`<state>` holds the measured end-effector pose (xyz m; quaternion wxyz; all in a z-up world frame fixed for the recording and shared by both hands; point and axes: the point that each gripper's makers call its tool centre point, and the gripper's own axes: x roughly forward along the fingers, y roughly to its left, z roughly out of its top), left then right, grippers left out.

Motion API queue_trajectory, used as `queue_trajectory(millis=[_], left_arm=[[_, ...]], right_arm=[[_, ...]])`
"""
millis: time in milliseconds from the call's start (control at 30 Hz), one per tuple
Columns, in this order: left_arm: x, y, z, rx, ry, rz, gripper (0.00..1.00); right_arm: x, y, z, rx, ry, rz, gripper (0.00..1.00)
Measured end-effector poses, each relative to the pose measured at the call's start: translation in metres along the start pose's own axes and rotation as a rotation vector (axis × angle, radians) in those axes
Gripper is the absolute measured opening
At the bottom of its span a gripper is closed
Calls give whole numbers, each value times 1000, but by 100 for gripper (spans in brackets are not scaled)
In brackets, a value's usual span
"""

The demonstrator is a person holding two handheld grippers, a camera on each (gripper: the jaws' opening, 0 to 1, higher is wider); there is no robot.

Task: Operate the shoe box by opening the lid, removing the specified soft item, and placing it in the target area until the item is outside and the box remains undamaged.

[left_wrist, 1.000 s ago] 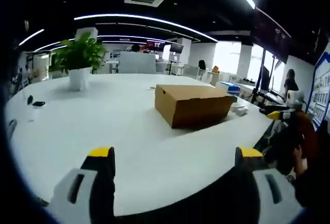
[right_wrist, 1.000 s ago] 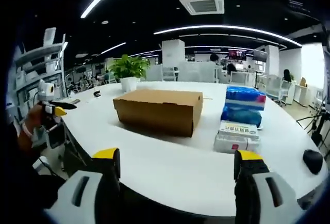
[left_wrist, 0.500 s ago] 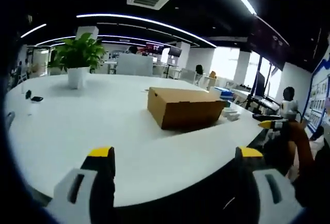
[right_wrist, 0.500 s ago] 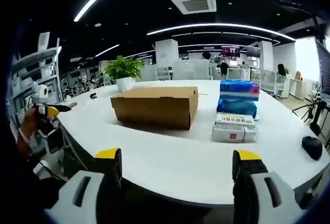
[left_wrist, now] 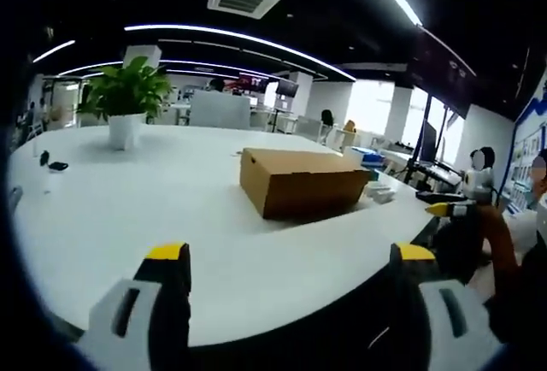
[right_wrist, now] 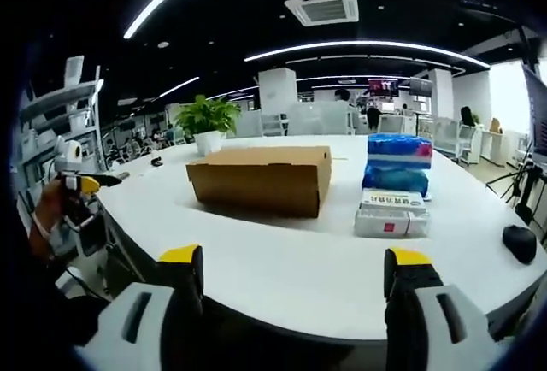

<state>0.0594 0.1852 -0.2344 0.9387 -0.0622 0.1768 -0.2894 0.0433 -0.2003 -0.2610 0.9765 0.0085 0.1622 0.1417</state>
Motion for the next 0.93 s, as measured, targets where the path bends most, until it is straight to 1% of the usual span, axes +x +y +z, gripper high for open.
queue_trajectory(millis=[133,267,467,600,800,933], left_arm=[[4,0,3,2,-1,-5,99],[9,-3,6,12,3,-23,99],[14,-2,5,16,7,-25,99],[14,-4,4,16,7,-30,99],[14,-3,6,19,6,-20,99],[15,-6,6,21,5,-27,99]], right_arm=[[1,-1,-1,4,3,-4,90],[2,-1,-2,10,2,-8,89],[5,-3,-6,11,11,-12,89],[5,0,-6,5,16,-1,88],[5,0,-5,13,2,0,88],[5,1,-6,14,4,5,88]])
